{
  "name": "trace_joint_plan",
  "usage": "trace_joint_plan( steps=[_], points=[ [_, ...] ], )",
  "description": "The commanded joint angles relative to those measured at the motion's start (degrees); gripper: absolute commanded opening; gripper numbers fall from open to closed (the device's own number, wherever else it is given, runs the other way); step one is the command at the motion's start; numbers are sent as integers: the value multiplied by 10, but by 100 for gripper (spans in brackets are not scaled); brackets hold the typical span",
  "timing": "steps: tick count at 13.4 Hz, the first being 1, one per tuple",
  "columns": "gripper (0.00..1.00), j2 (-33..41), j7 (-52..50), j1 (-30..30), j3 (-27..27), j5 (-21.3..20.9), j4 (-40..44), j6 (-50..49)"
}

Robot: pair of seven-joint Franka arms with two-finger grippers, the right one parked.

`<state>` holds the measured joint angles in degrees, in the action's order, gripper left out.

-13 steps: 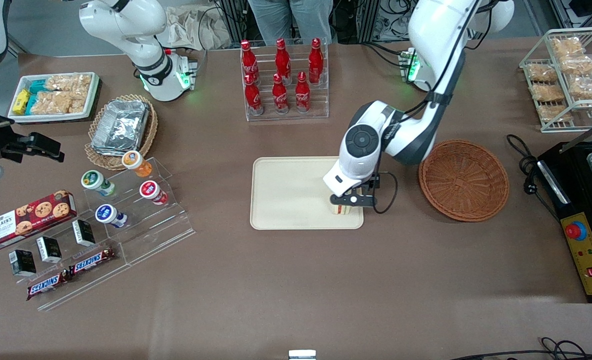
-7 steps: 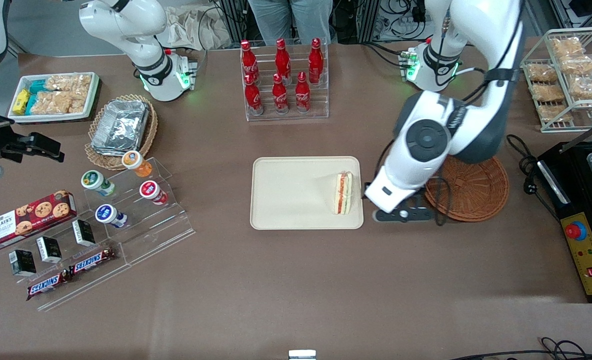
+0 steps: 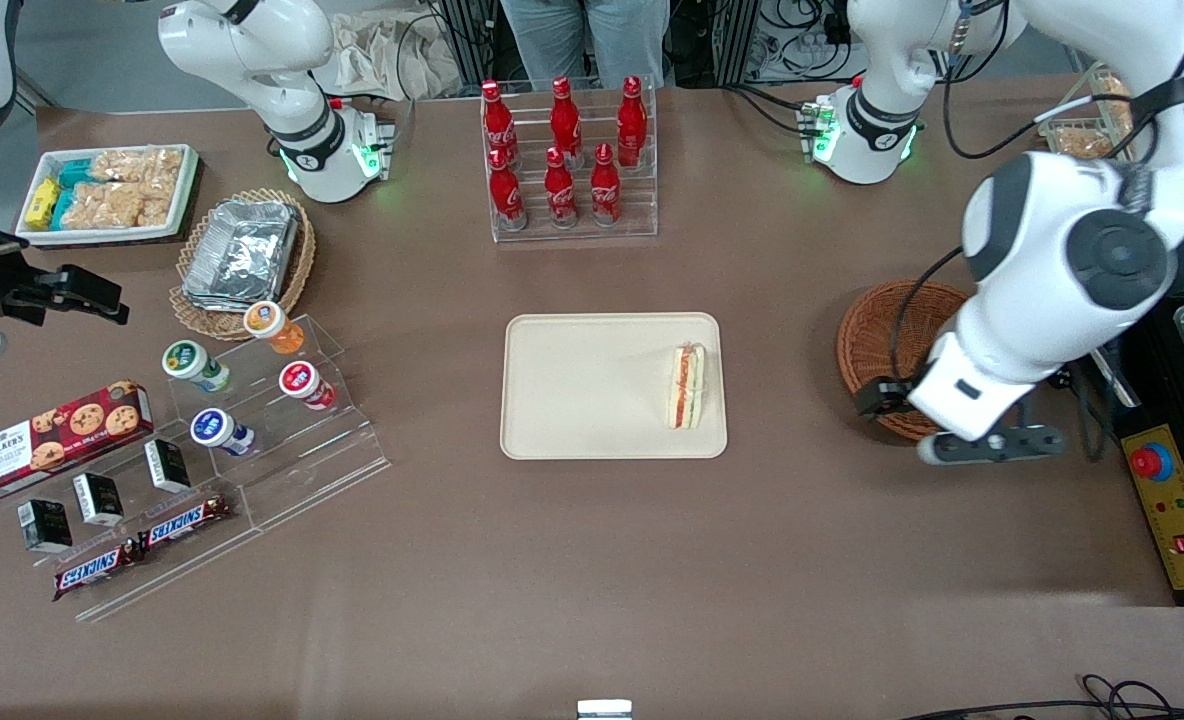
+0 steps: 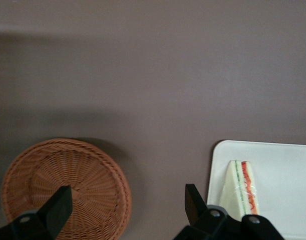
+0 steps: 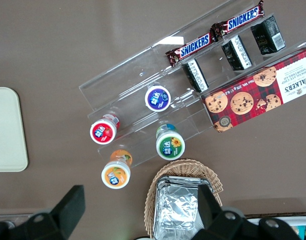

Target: Place sandwich from basket to tray

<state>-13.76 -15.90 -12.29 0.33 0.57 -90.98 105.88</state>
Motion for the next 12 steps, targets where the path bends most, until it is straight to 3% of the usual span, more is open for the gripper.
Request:
trace_joint_plan(
  steps=[1, 7, 12],
  points=[
    [100, 49, 36, 36, -6, 1, -7, -67],
    [100, 125, 81, 118, -11, 36, -9, -131],
    [100, 144, 75, 120, -16, 30, -9, -142]
  ],
)
